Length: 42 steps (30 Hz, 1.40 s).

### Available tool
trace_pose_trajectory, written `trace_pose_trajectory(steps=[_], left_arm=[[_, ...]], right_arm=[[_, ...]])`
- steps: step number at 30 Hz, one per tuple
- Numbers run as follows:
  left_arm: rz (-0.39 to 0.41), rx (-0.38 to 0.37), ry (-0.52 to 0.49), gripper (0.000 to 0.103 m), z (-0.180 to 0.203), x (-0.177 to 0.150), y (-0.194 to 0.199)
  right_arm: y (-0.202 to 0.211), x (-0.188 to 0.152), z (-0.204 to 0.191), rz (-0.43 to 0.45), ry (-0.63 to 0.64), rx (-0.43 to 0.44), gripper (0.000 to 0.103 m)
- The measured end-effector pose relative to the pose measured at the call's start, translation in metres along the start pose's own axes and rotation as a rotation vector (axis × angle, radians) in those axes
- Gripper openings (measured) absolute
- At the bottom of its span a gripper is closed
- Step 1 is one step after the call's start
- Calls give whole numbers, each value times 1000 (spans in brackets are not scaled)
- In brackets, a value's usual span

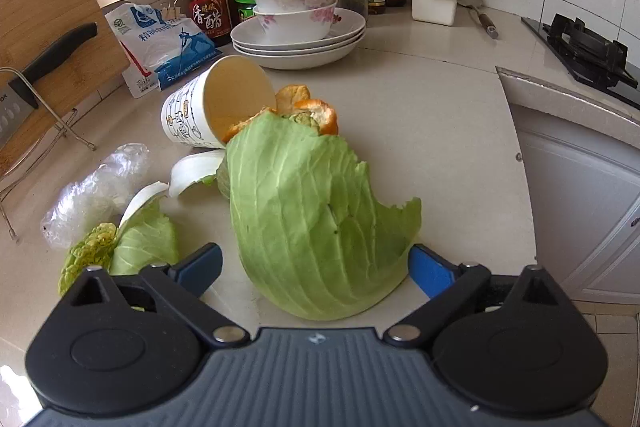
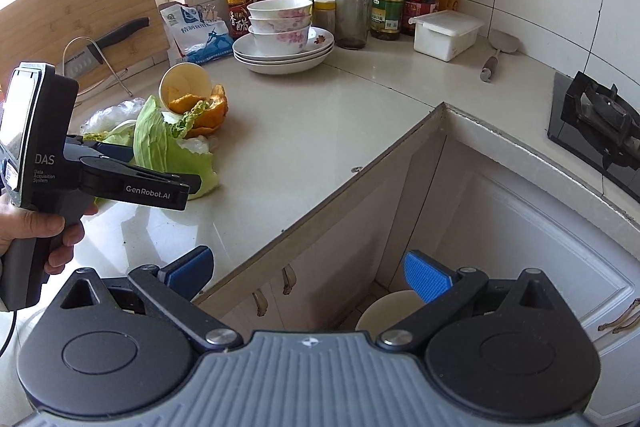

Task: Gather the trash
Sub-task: 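Move the left tool to the cabbage wedge and close on it while the right tool reaches the plastic bag, then lift the cabbage wedge with the left tool while the right tool grasps the plastic bag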

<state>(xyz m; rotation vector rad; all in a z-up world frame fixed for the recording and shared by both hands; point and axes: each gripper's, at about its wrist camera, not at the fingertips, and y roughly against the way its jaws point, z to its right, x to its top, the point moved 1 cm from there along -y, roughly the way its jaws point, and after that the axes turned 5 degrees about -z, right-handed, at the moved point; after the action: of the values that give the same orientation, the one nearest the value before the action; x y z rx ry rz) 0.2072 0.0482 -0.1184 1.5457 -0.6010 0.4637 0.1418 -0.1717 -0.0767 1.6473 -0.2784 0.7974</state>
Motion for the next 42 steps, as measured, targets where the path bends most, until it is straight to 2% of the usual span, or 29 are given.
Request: trace_pose_trajectory(steps=[5,7,8,12,22,29,35,42], left_arm=[[-7,-14,-19,75,0,-4,5],[-10,-14,-21,73,-1,-3,7],[-9,-20,-18,67,-3,-4,9],[-10,-32,-13,60,-5,-5,15],[-2,-32,-13,59,-7,-15,45],[3,-32,22,55,-13,-25,65],[15,-16,52,53,-21,-30,82],[11,1,85,53,-32,-39,97]], right_arm=[[-2,4,-2,2,3,7,103],[-3,5,-2,2,6,10,103],[-2,6,-2,3,7,11,103],[-1,5,-3,8,18,17,103],[4,5,-3,17,30,32,103],[-4,8,-12,13,73,81,103],[-26,12,-29,15,150,150,103],[-71,24,-60,19,266,223,103]])
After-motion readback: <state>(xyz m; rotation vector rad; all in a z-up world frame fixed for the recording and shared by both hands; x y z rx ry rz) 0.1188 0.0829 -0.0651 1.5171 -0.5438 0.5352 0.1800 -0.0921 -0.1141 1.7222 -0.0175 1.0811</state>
